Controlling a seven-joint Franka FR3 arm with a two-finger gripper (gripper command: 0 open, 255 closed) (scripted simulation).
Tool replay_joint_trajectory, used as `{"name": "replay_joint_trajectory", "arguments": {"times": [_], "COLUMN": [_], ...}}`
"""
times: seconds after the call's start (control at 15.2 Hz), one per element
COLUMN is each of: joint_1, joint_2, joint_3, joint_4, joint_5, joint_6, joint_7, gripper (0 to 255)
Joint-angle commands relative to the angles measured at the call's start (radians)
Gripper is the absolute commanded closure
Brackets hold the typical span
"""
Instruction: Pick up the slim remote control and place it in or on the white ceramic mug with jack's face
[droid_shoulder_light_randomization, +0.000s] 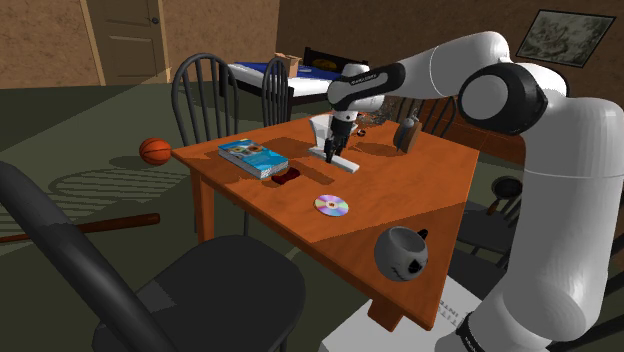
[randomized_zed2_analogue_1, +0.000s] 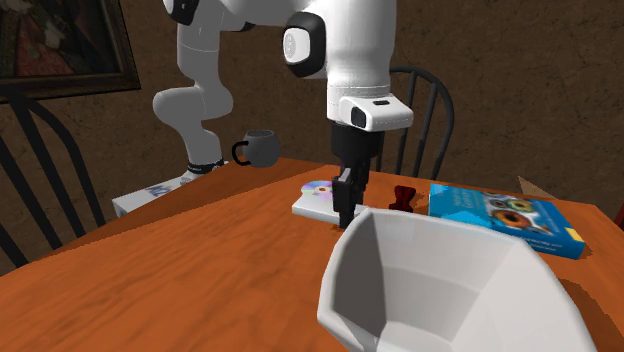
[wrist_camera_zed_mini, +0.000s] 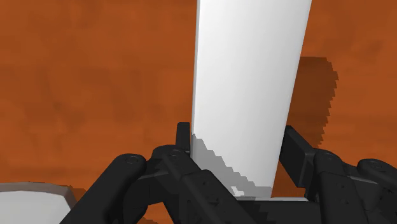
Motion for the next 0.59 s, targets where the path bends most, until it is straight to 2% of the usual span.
{"name": "replay_joint_trajectory", "arguments": {"times": [0.0,0.53], "joint_1": [-0.001,-0.001], "joint_2": [-0.009,-0.036], "joint_3": [-0.001,-0.004], "joint_4": [0.017,0.086], "joint_5": [-0.002,-0.008], "joint_6": [-0.026,-0.121], "joint_7": [0.0,0.006], "gripper": [255,255]}}
